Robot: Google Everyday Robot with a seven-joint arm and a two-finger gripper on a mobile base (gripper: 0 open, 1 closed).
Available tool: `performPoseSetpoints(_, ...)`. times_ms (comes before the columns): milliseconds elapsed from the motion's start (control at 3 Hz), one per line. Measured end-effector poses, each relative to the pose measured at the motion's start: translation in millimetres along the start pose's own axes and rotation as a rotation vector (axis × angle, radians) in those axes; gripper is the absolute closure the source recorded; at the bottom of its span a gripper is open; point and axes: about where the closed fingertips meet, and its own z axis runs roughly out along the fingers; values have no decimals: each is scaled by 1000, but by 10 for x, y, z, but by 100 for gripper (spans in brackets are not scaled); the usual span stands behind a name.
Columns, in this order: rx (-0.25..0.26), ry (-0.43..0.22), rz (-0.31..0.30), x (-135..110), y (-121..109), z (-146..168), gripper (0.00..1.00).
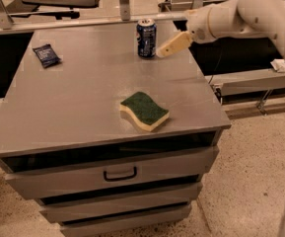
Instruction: Pick pepsi can
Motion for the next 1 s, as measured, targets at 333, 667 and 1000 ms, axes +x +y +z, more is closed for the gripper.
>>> performPoseSetpoints(333,-37,-86,43,-130,-53,447,0)
performPoseSetpoints(667,-99,-145,70,-235,38,750,0)
performPoseSetpoints(1000,-163,-183,95,-277,160,979,17)
